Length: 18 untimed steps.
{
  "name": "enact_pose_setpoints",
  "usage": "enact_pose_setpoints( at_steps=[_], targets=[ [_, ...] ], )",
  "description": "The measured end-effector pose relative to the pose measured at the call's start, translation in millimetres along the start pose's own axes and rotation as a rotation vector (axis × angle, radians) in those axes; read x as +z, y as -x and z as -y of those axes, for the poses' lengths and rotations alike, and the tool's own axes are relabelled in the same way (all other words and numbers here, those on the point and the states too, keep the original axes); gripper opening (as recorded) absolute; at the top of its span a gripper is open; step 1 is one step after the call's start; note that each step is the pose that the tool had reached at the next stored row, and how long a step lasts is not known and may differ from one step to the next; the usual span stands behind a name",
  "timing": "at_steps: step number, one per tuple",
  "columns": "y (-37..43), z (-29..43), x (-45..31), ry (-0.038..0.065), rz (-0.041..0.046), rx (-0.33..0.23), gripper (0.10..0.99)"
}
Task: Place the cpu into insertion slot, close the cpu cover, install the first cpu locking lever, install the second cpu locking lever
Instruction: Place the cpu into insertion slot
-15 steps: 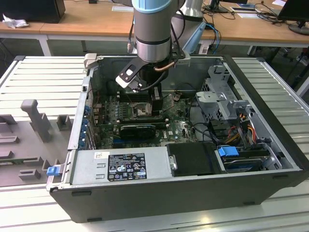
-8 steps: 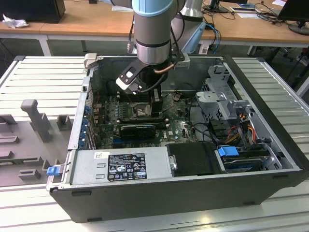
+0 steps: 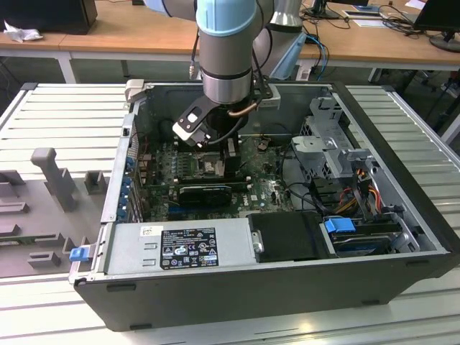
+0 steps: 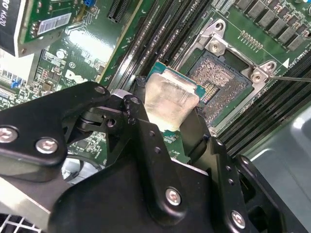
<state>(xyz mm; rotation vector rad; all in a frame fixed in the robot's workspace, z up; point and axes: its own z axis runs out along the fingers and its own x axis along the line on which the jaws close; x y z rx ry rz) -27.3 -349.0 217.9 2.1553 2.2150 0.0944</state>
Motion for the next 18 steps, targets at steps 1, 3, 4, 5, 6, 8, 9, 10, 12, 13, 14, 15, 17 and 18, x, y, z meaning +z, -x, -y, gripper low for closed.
enact_pose_setpoints(
  at_steps=[1, 3, 4, 5, 6, 8, 9, 10, 12, 13, 14, 15, 17, 18],
  targets=[
    [-0.1, -0.3, -2.2, 0.001, -0.0005, 0.0, 0.529],
    [-0.1, -0.5, -6.6, 0.0, 0.0001, 0.0, 0.529],
    [-0.1, -0.8, -9.8, 0.0, 0.0, 0.0, 0.529],
    [-0.2, -0.9, -11.7, 0.0, 0.0001, 0.0, 0.529],
    [-0.2, -0.9, -13.3, 0.0, 0.0007, 0.0, 0.529],
    [-1.4, 0.5, -14.1, 0.0, 0.0032, 0.0, 0.529],
    [-2.8, 2.7, -14.4, 0.0, 0.0034, 0.0, 0.529],
    [-5.4, 6.7, -14.6, 0.0, 0.0034, 0.0, 0.529],
    [-9.1, 10.0, -10.4, -0.004, 0.0045, 0.016, 0.529],
    [-11.0, 12.1, -8.9, -0.004, 0.0043, 0.018, 0.529],
    [-12.7, 14.2, -8.4, -0.004, 0.0033, 0.018, 0.529],
    [-14.0, 15.8, -8.0, -0.004, 0.0018, 0.018, 0.529],
    [-18.9, 18.6, -5.5, -0.004, -0.0004, 0.018, 0.529],
    [-21.7, 18.7, -3.6, -0.004, -0.0002, 0.018, 0.529]
  ],
)
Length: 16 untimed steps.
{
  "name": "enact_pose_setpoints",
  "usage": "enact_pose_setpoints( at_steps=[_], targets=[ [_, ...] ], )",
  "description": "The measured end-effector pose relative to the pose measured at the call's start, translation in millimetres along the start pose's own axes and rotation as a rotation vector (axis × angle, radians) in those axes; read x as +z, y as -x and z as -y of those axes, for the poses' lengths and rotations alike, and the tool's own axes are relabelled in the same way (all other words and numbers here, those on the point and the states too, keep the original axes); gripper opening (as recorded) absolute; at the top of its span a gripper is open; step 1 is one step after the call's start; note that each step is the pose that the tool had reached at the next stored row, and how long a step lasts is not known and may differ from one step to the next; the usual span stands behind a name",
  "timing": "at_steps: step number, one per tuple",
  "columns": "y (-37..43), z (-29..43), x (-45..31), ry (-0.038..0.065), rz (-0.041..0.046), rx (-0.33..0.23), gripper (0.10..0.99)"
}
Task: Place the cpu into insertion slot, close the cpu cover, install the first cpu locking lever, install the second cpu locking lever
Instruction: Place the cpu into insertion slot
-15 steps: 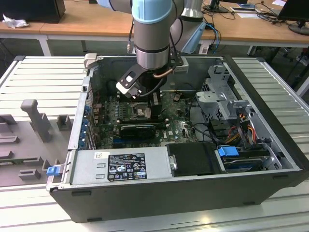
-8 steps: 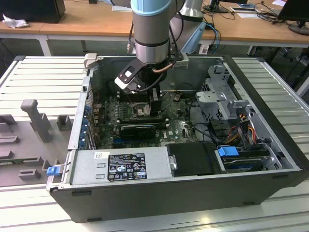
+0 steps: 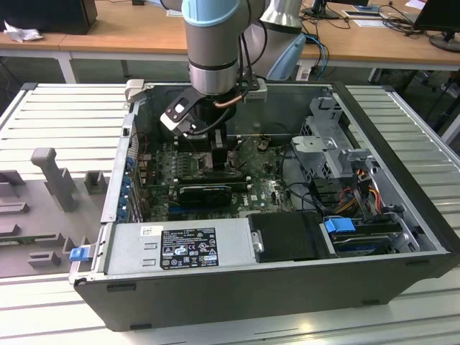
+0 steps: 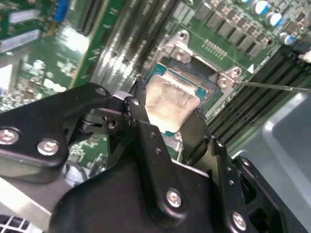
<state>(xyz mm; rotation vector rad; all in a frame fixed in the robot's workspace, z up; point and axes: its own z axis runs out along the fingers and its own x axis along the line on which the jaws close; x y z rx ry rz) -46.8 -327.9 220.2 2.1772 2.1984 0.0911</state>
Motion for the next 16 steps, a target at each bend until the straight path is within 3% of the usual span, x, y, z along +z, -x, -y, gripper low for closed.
enact_pose_setpoints(
  at_steps=[4, 16],
  targets=[
    [-6.9, 0.6, 10.3, -0.002, 0.0008, 0.013, 0.529],
    [-12.2, -2.1, 19.4, -0.012, 0.0014, 0.018, 0.529]
  ],
)
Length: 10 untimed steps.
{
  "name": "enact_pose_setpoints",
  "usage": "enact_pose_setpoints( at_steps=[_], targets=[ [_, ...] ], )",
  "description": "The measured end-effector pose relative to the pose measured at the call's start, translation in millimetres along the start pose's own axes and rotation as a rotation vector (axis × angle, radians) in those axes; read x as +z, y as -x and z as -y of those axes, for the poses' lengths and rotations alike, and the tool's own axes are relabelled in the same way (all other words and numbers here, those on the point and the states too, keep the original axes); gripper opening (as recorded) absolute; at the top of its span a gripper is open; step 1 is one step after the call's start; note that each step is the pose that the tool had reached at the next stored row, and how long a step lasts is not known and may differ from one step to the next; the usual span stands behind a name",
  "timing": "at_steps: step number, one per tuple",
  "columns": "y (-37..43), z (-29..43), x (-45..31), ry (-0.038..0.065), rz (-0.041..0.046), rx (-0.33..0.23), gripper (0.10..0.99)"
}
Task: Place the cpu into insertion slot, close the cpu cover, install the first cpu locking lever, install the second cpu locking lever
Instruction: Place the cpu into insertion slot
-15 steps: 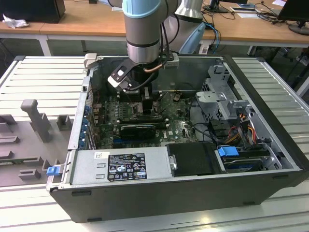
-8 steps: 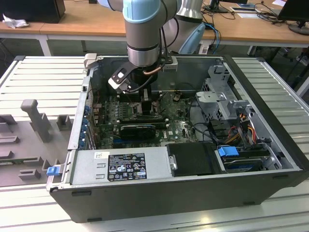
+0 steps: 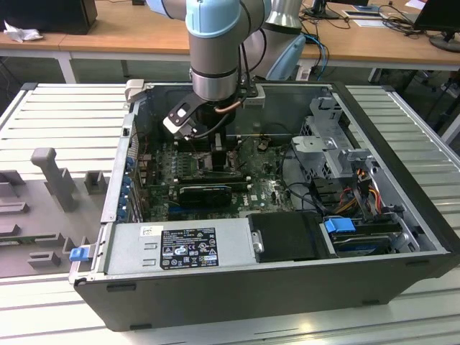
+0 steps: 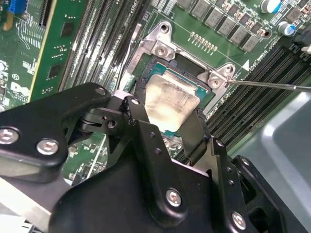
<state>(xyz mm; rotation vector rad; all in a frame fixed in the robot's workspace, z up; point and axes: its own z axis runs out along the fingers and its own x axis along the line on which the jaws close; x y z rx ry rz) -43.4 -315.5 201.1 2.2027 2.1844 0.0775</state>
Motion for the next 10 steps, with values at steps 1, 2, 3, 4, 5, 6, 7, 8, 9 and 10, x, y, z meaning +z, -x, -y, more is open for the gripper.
enact_pose_setpoints(
  at_steps=[1, 2, 3, 4, 5, 6, 7, 8, 9, 10],
  targets=[
    [0.0, 0.0, 0.1, 0.0, 0.0005, 0.0, 0.529],
    [-0.1, -0.1, 0.1, 0.0, 0.0005, 0.0, 0.529],
    [0.0, -0.1, 0.2, 0.0, 0.0006, 0.0, 0.529],
    [-0.1, -0.1, 0.2, 0.0, 0.0005, 0.0, 0.541],
    [-0.1, -0.1, 0.2, 0.0, 0.0007, 0.0, 0.541],
    [-0.1, -0.1, 0.2, 0.0, 0.0008, 0.0, 0.541],
    [-0.1, -0.1, 0.2, 0.0, 0.0009, 0.0, 0.604],
    [-0.1, -0.1, 0.1, 0.0, 0.001, 0.0, 0.604],
    [-0.1, -0.2, -2.7, 0.0, 0.001, 0.0, 0.604],
    [-0.1, -0.7, -9.3, 0.0, 0.0011, 0.0, 0.604]
  ],
)
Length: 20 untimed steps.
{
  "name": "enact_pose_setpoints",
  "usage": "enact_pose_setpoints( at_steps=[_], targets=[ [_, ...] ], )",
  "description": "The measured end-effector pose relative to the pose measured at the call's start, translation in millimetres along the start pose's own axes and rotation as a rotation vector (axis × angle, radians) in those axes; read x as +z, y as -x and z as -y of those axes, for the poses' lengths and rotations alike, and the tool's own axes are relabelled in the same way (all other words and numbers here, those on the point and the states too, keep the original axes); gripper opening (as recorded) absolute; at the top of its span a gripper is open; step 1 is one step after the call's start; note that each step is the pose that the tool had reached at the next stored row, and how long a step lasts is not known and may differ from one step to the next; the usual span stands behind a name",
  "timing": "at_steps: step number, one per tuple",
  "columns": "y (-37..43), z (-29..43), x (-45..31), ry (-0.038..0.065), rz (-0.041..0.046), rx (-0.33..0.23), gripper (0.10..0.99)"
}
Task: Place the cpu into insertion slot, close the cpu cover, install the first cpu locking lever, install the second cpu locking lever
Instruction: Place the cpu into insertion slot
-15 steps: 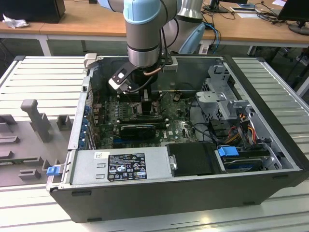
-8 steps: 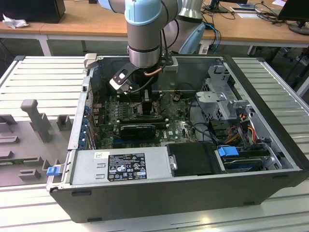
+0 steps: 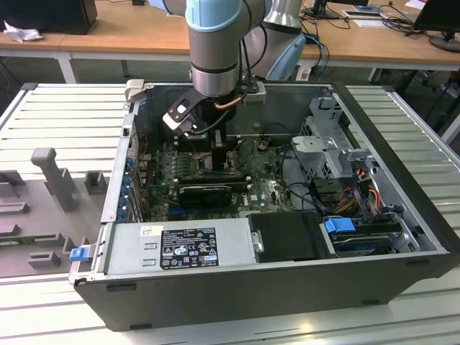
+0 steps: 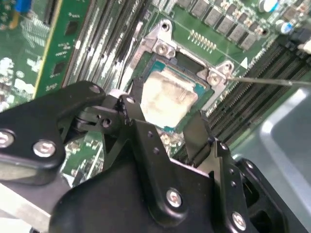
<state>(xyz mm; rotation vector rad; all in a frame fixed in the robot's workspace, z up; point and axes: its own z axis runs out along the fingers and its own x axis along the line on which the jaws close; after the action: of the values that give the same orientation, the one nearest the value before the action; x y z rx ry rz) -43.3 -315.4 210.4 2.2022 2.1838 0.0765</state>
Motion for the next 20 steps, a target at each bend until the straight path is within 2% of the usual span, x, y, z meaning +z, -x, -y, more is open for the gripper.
enact_pose_setpoints(
  at_steps=[3, 8, 9, 12, 20],
  targets=[
    [-0.1, -0.3, -3.1, 0.0, 0.0034, 0.0, 0.592],
    [0.0, -0.3, -4.5, 0.0, 0.0052, 0.0, 0.278],
    [0.0, -0.3, -4.9, 0.0, 0.0053, 0.0, 0.278],
    [-0.1, -0.5, -6.9, 0.0, 0.0057, 0.0, 0.106],
    [-0.1, -0.8, -13.1, 0.0, 0.0078, -0.001, 0.106]
  ],
)
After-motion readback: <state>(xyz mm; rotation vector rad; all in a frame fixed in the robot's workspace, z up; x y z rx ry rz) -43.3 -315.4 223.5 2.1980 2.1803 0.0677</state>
